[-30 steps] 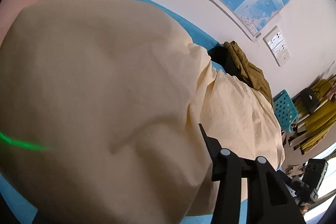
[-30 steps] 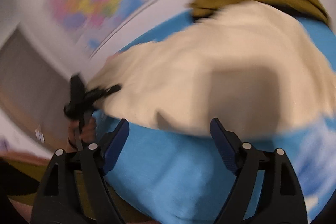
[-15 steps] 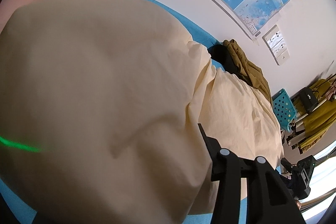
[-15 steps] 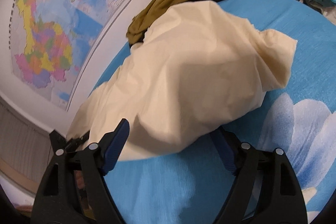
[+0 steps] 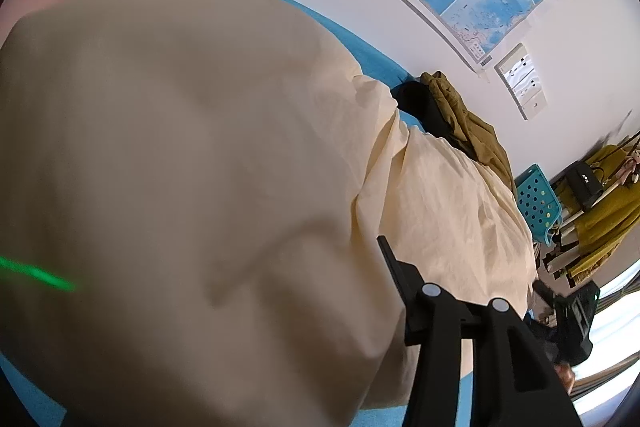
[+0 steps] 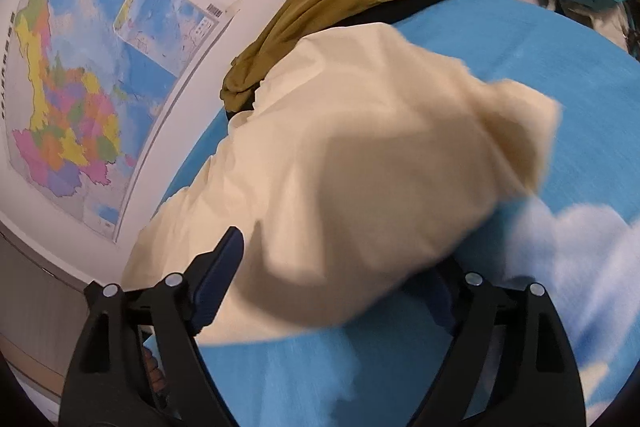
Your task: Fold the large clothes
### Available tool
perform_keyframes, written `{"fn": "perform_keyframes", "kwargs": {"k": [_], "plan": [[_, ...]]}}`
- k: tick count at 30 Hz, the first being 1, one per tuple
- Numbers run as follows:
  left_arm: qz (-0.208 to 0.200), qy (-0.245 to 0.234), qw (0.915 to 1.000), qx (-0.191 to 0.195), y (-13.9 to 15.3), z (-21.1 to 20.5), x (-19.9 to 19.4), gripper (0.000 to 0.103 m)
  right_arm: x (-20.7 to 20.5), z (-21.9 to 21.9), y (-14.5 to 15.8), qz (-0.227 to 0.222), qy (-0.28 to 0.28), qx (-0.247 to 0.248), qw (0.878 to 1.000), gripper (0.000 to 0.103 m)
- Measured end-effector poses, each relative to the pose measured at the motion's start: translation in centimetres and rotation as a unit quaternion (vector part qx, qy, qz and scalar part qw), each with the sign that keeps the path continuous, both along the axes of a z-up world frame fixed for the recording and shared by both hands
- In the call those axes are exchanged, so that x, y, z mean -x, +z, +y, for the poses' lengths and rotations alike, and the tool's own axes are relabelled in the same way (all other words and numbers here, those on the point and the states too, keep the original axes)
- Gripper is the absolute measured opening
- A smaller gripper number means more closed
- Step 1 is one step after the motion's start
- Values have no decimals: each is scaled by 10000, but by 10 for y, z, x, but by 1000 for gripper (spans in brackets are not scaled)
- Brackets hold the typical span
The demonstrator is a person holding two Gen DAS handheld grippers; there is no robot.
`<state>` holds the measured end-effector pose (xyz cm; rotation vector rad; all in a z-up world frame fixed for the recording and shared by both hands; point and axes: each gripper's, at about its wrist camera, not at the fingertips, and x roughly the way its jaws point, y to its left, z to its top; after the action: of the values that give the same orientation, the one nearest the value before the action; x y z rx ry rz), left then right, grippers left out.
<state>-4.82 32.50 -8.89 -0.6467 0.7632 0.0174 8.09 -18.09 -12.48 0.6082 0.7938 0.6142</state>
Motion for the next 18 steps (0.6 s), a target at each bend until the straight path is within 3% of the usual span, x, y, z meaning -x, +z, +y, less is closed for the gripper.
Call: {"fn": "perform_keyframes", "kwargs": {"k": [3, 5, 7, 9, 11, 13, 16, 18], "plan": [[4, -18, 10000, -53, 0, -1, 0, 49, -7, 1, 5, -189, 89, -452, 9988, 78], [-67, -60, 9995, -307, 5, -5, 2, 49, -4, -5, 15, -598, 67, -893, 9942, 76], [-69, -83, 9986, -527, 7, -10, 3, 51, -6, -2, 17, -654, 101, -843, 9942, 76], [-43, -86, 9989, -463, 7, -9, 2, 52, -18, 10, 9, -265, 251, -480, 9982, 77], [-32, -102, 9988, -471, 8, -9, 0, 57, -24, 18, 4, -173, 308, -329, 9988, 77], [20, -237, 9982, -550, 7, -12, -5, 83, -31, 21, 1, -134, 321, -458, 9983, 77], [5, -295, 9962, -822, 5, -18, -12, 84, -39, 26, 3, -166, 341, -515, 9980, 75], [24, -209, 9967, -778, 5, -16, -14, 81, -43, 32, 4, -178, 394, -394, 9983, 59]]}}
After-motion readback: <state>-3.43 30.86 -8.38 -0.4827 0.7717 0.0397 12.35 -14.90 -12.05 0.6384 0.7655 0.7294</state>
